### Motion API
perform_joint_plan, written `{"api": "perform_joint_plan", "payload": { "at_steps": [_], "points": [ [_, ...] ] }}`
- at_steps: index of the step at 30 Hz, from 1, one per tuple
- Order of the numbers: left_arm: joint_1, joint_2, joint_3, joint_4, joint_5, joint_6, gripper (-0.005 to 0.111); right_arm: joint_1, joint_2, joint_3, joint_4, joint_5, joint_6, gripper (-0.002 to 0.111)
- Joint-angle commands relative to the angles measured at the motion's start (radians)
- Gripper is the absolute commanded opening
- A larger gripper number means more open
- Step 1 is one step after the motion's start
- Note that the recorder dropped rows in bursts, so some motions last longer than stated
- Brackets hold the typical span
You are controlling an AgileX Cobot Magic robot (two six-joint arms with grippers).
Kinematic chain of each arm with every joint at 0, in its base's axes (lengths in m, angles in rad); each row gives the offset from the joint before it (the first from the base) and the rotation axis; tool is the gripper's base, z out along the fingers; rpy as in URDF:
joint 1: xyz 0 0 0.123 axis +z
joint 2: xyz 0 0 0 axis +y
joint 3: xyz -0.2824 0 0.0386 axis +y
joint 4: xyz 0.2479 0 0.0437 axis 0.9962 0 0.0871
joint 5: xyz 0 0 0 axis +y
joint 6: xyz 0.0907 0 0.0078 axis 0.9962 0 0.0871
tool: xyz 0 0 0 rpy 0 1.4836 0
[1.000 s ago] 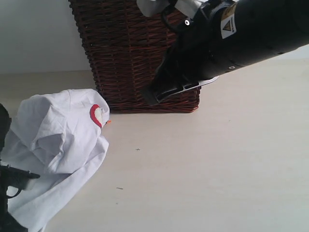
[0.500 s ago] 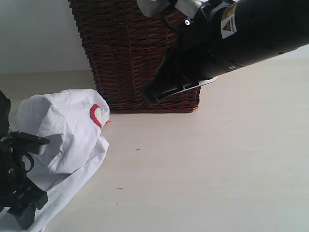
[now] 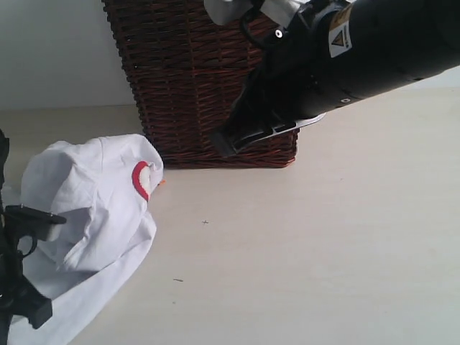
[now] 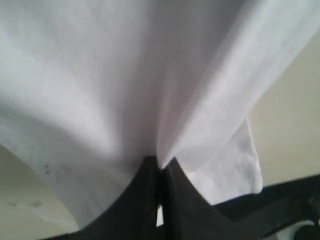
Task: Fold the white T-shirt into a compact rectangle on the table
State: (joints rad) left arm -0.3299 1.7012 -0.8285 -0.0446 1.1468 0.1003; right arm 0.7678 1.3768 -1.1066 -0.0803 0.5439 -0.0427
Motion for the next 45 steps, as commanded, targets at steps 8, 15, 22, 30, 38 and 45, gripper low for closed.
{"api": "perform_joint_plan", "payload": {
  "at_steps": [8, 15, 22, 30, 38, 45],
  "points": [
    [-0.029, -0.238, 0.049, 0.345, 0.074, -0.196, 0.004, -0.034, -0.002, 0.005, -0.01, 0.014, 0.002, 0.0],
    [-0.029, -0.411, 0.047, 0.089, -0.049, -0.091, 0.02, -0.046, -0.002, 0.005, 0.004, 0.012, -0.009, 0.0],
    [-0.031, -0.411, 0.065, -0.095, -0.025, 0.103, 0.066, -0.046, -0.002, 0.005, 0.011, 0.022, -0.009, 0.0],
    [-0.031, -0.411, 0.061, -0.103, -0.066, 0.106, 0.07, -0.046, -0.002, 0.005, 0.011, 0.017, -0.009, 0.0],
    [-0.031, -0.411, 0.061, -0.102, 0.041, 0.106, 0.07, -0.046, -0.002, 0.005, 0.011, 0.02, -0.016, 0.0],
    [-0.031, -0.411, 0.061, -0.1, 0.074, -0.007, 0.07, -0.046, -0.002, 0.005, 0.011, 0.046, -0.016, 0.0]
  ]
}}
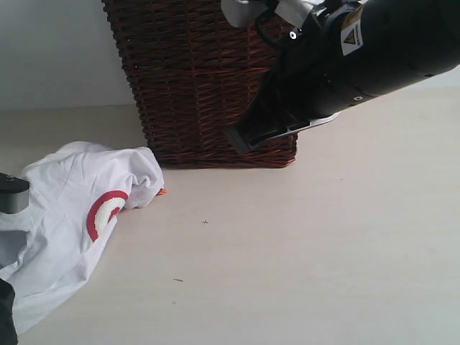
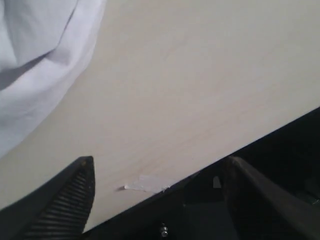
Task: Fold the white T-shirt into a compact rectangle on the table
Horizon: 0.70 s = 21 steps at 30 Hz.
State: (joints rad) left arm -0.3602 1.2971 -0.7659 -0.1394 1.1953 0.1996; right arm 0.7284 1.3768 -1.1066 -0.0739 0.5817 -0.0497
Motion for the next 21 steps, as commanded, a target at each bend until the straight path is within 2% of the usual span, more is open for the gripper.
{"api": "perform_joint_plan", "payload": {
  "at_steps": [1, 4, 8, 11, 15, 18, 21],
  "points": [
    [-0.001, -0.006, -0.002, -0.01, 0.026, -0.149, 0.07, -0.007, -0.002, 0.005, 0.004, 0.008, -0.009, 0.0],
    [-0.001, -0.006, 0.0, -0.024, 0.023, -0.234, 0.07, -0.007, -0.002, 0.005, 0.013, 0.027, -0.006, 0.0],
    [-0.001, -0.006, -0.002, -0.026, -0.014, -0.226, 0.07, -0.007, -0.002, 0.005, 0.013, 0.063, -0.005, 0.0],
    [-0.001, -0.006, 0.009, -0.028, 0.026, -0.221, 0.07, -0.007, -0.002, 0.005, 0.013, 0.077, -0.005, 0.0],
    [-0.001, -0.006, 0.019, -0.028, 0.026, -0.135, 0.07, -0.007, -0.004, 0.003, 0.058, 0.092, -0.001, 0.0],
    [-0.001, -0.006, 0.018, -0.047, 0.026, -0.131, 0.07, -0.007, -0.002, 0.003, 0.065, 0.088, -0.001, 0.0],
    [-0.001, -0.006, 0.018, -0.019, -0.081, -0.128, 0.07, -0.007, -0.002, 0.003, 0.062, 0.071, -0.001, 0.0]
  ]
}}
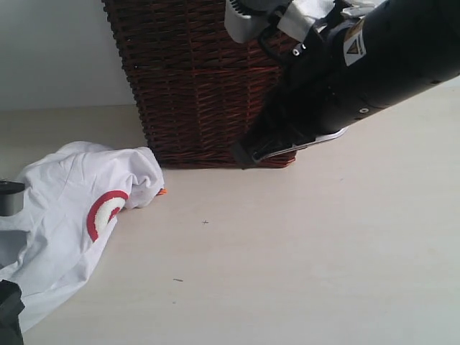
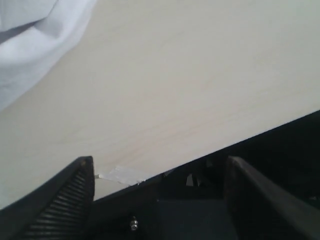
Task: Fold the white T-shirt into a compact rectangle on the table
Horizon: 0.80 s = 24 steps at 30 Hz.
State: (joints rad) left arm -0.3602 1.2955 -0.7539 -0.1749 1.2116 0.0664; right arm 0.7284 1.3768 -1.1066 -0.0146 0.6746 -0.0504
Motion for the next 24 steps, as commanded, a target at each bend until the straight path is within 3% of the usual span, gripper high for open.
{"api": "perform_joint_plan", "payload": {
  "at_steps": [1, 3, 6, 9, 12, 14, 17, 24],
  "points": [
    [-0.001, -0.003, 0.006, 0.021, -0.212, 0.0, 0.07, -0.007, -0.002, 0.003, 0.004, -0.019, 0.0, 0.0],
    [0.002, -0.003, 0.006, 0.032, -0.38, 0.0, 0.07, -0.007, -0.002, 0.003, 0.015, -0.005, 0.0, 0.0],
    [0.002, -0.002, 0.006, 0.101, -0.526, -0.033, 0.07, -0.007, -0.002, 0.003, 0.025, 0.003, -0.008, 0.0],
    [0.049, 0.014, 0.004, 0.147, -0.564, -0.215, 0.07, -0.007, -0.002, 0.003, 0.025, 0.012, -0.008, 0.0],
    [0.138, 0.06, 0.008, 0.229, -0.591, -0.263, 0.07, -0.007, -0.002, 0.003, 0.025, 0.02, -0.015, 0.0],
    [0.216, 0.112, 0.007, 0.151, -0.655, -0.254, 0.07, -0.007, -0.002, 0.003, 0.025, 0.017, -0.02, 0.0],
    [0.275, 0.201, 0.002, -0.006, -0.753, -0.139, 0.07, -0.007, -0.002, 0.003, 0.04, 0.013, -0.038, 0.0],
    [0.312, 0.372, -0.111, -0.414, -0.744, 0.29, 0.066, -0.007, -0.002, 0.003, 0.042, 0.011, -0.043, 0.0]
  ]
}}
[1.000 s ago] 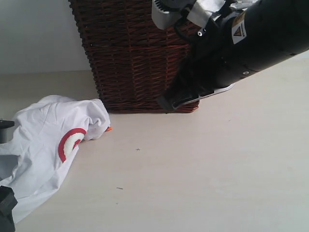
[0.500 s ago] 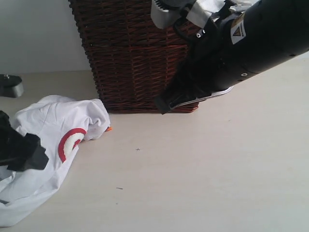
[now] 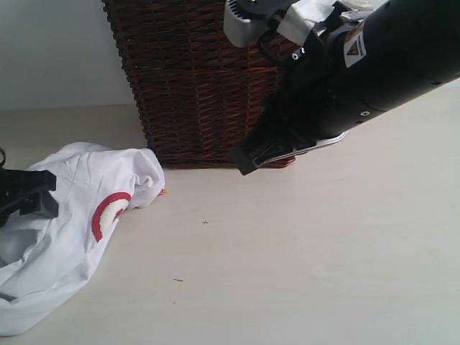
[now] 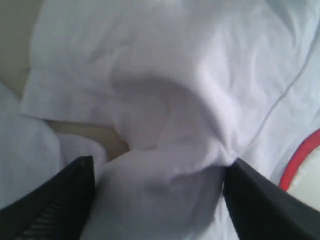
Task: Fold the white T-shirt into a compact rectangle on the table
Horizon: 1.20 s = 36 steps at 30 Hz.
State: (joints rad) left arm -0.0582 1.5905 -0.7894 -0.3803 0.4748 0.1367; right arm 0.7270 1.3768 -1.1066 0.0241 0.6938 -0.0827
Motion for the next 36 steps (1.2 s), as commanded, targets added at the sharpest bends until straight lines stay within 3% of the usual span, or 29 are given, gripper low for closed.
{"api": "perform_joint_plan", "payload": {
  "at_steps": [1, 6, 10, 14, 19, 25, 29, 33, 34, 36],
  "points": [
    [0.02, 0.095, -0.1, -0.214, 0.006, 0.222, 0.063, -0.005, -0.002, 0.003, 0.004, -0.008, -0.011, 0.0],
    [0.091, 0.138, -0.258, -0.207, 0.123, 0.222, 0.033, -0.005, -0.002, 0.003, 0.004, -0.005, -0.01, 0.0],
    [0.127, 0.125, -0.421, -0.205, 0.289, 0.267, 0.023, -0.005, -0.002, 0.003, 0.01, -0.008, -0.01, 0.0],
    [0.127, 0.101, -0.529, -0.205, 0.465, 0.299, 0.016, -0.005, -0.002, 0.003, 0.011, -0.008, -0.013, 0.0],
    [0.08, 0.119, -0.507, -0.228, 0.603, 0.407, 0.0, -0.005, 0.004, 0.003, 0.011, -0.008, -0.013, 0.0],
    [-0.037, 0.207, -0.453, -0.072, 0.501, 0.424, 0.002, -0.005, 0.044, 0.006, 0.022, 0.018, -0.025, 0.0],
    [-0.051, 0.271, -0.453, -0.021, 0.453, 0.419, 0.026, -0.005, 0.065, 0.018, 0.027, 0.018, -0.028, 0.0],
    [-0.051, 0.327, -0.453, 0.222, 0.402, 0.196, 0.049, -0.005, 0.066, 0.021, 0.028, 0.018, -0.028, 0.0],
    [-0.051, 0.335, -0.453, 0.268, 0.402, 0.152, 0.047, -0.005, 0.066, 0.021, 0.028, 0.018, -0.028, 0.0],
    [-0.051, 0.35, -0.453, 0.359, 0.41, 0.056, 0.03, -0.005, 0.066, 0.021, 0.028, 0.018, -0.028, 0.0]
  ]
}}
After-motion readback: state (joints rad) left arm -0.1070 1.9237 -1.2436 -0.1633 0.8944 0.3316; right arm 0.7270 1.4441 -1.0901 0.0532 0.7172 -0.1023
